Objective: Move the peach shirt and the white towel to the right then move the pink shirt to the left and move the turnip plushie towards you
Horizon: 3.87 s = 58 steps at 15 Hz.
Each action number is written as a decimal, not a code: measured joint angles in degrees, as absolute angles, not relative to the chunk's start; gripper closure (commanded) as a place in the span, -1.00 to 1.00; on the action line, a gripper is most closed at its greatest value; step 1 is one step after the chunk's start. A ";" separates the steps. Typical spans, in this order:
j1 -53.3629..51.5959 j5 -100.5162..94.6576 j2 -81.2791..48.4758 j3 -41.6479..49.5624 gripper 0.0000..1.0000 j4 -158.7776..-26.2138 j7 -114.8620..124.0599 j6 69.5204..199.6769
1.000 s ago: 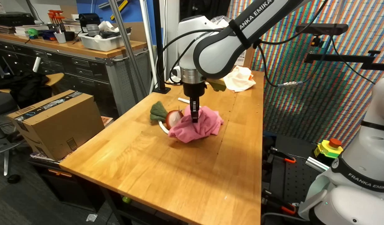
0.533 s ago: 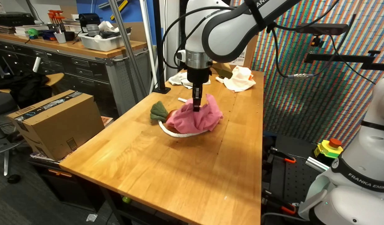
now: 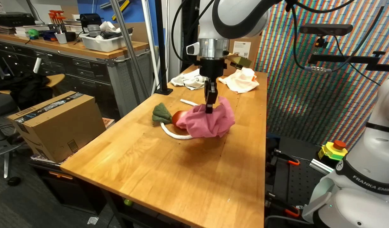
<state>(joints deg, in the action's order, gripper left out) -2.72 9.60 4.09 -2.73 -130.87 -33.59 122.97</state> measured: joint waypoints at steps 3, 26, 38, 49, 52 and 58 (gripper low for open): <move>-2.72 16.36 4.44 -1.39 0.88 -130.84 -41.00 118.39; -6.62 25.11 1.85 -6.80 0.88 -133.77 -47.06 117.88; -11.78 19.29 5.83 -10.34 0.88 -140.48 -40.55 123.23; -11.90 19.32 7.24 -9.17 -0.55 -140.94 -40.48 123.22; -11.37 19.23 8.58 -8.03 -0.97 -140.83 -39.40 123.92; -9.03 9.13 11.08 -6.20 -0.99 -140.98 -33.95 134.25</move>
